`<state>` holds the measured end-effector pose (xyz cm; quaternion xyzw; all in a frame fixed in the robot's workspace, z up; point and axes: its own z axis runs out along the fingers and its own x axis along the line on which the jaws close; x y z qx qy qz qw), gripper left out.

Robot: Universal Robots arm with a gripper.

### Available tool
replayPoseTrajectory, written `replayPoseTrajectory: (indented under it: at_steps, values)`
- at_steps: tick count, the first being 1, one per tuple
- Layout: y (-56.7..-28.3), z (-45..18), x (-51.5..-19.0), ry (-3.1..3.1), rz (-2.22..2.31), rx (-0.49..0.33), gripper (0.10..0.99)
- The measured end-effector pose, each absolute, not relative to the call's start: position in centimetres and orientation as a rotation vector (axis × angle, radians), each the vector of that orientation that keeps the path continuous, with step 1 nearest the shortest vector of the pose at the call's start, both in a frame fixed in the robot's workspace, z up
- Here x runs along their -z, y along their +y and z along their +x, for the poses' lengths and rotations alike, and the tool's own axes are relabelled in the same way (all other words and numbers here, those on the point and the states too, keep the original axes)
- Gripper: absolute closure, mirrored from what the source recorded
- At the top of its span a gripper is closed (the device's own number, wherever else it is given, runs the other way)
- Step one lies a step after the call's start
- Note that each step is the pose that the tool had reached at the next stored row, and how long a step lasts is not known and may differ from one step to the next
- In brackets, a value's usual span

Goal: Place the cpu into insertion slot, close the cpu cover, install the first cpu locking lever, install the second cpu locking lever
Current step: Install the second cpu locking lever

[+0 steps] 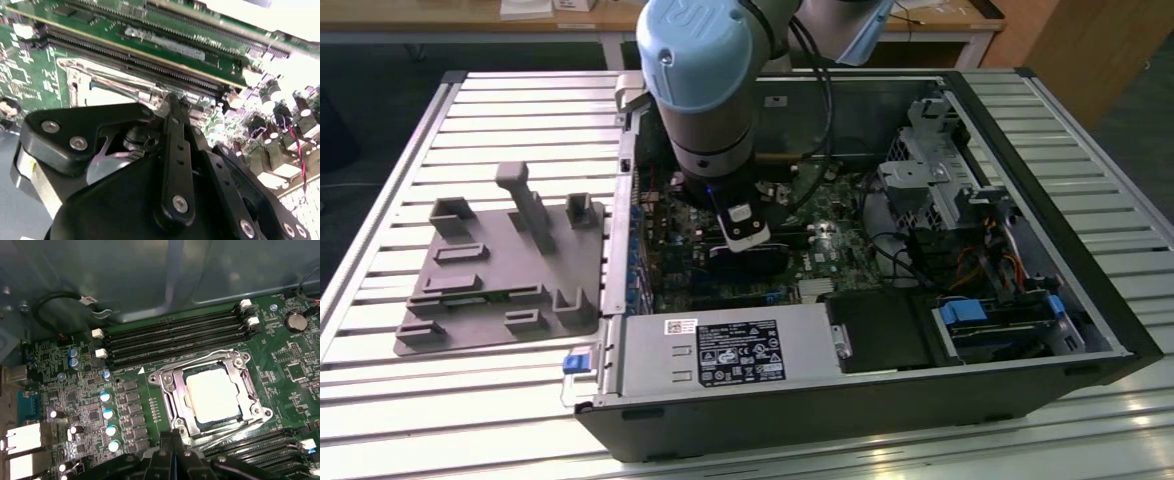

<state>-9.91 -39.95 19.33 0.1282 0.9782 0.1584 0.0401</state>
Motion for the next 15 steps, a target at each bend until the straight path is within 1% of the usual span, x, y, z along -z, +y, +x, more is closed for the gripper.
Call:
replayPoseTrajectory:
  at_steps: [5,15]
  values:
    - [-39.9,-9.9,-19.7,2.997,0.393,-0.484,0.984]
    - [-39.9,-9.9,-22.7,2.998,0.393,-0.479,0.984]
